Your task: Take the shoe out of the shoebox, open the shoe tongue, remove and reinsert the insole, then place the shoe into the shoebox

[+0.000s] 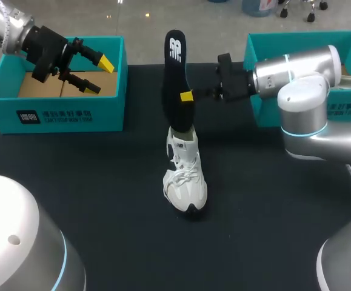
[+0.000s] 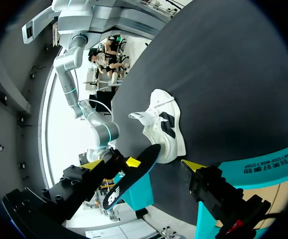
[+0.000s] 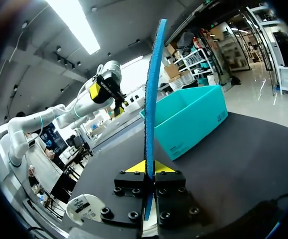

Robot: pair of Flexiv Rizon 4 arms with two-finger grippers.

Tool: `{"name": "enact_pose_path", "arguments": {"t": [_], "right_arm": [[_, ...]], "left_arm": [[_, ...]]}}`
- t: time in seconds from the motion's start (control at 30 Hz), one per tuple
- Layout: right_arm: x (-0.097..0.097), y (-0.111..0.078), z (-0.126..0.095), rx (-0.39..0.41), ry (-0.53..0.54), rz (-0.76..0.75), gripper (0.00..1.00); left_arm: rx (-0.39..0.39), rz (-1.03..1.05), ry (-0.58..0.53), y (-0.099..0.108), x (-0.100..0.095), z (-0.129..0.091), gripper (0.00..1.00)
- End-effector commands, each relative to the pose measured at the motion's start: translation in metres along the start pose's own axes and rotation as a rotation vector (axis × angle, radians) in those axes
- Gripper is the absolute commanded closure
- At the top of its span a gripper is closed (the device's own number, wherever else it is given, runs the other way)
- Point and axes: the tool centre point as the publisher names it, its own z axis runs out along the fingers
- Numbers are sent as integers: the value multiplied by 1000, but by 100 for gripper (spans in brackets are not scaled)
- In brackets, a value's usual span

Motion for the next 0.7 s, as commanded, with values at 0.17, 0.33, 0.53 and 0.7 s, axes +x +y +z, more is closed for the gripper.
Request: {"name": "enact_pose_path", "arguments": {"t": [0.17,0.33,0.53,0.7], "right_arm": [[3,-1,5,44,1,20,100],[3,-1,5,44,1,20,100],[3,-1,5,44,1,20,100],[3,-4,0,39,2,29,100]], "left_arm": [[1,0,3,0,0,-1,0],[1,0,3,0,0,-1,0],[1,0,3,0,0,-1,0],[1,0,3,0,0,-1,0]]}}
